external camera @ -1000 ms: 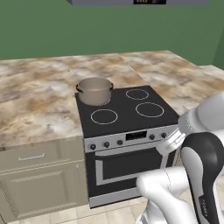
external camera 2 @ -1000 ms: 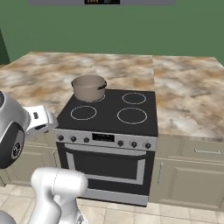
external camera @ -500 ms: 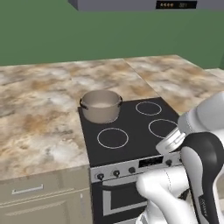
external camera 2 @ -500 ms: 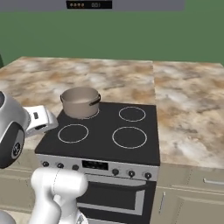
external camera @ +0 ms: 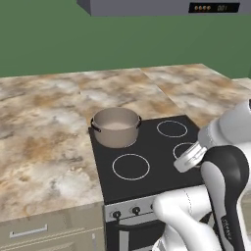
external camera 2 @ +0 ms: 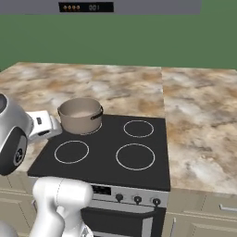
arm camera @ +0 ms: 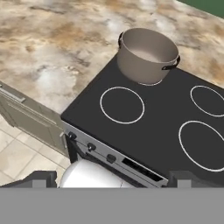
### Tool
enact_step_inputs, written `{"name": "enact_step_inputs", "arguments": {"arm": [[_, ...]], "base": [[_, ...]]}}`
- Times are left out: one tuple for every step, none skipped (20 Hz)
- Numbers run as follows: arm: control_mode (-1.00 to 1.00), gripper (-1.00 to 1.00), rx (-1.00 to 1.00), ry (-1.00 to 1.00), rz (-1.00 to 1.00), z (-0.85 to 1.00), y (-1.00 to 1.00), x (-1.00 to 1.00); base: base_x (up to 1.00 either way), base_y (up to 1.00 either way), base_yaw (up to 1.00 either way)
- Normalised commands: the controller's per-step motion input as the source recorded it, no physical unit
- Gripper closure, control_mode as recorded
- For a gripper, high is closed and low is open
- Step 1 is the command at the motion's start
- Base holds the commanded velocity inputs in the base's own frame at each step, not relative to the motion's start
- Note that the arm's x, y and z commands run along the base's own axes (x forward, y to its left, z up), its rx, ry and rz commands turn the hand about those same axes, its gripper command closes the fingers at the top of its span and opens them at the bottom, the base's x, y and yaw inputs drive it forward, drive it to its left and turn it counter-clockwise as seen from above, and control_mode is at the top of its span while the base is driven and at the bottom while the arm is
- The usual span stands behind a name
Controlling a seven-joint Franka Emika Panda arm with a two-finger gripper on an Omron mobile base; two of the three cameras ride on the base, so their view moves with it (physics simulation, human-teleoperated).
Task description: Move the pot and pan from the stove into the sink.
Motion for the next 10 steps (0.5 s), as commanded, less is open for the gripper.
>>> {"name": "enact_step_inputs", "arguments": {"arm": [[-1.0, -1.0, 0.0, 0.02, -0.06, 0.0, 0.0, 0.38], [-1.0, -1.0, 0.0, 0.04, -0.1, 0.0, 0.1, 0.5], [-1.0, -1.0, 0.0, 0.07, -0.13, 0.0, 0.2, 0.61], [-1.0, -1.0, 0.0, 0.07, -0.15, 0.0, 0.21, 0.63], [-1.0, -1.0, 0.0, 0.07, -0.16, 0.0, 0.17, 0.65], [-1.0, -1.0, 0.0, 0.07, -0.17, 0.0, 0.22, 0.66], [-1.0, -1.0, 0.0, 0.08, -0.19, 0.0, 0.24, 0.69], [-1.0, -1.0, 0.0, 0.08, -0.21, 0.0, 0.29, 0.71], [-1.0, -1.0, 0.0, 0.09, -0.22, 0.0, 0.28, 0.71], [-1.0, -1.0, 0.0, 0.09, -0.22, 0.0, 0.25, 0.69]], "base": [[0.0, 0.0, 0.0], [0.0, 0.0, 0.0], [0.0, 0.0, 0.0], [0.0, 0.0, 0.0], [0.0, 0.0, 0.0], [0.0, 0.0, 0.0], [0.0, 0.0, 0.0], [0.0, 0.0, 0.0], [0.0, 0.0, 0.0], [0.0, 0.0, 0.0]]}}
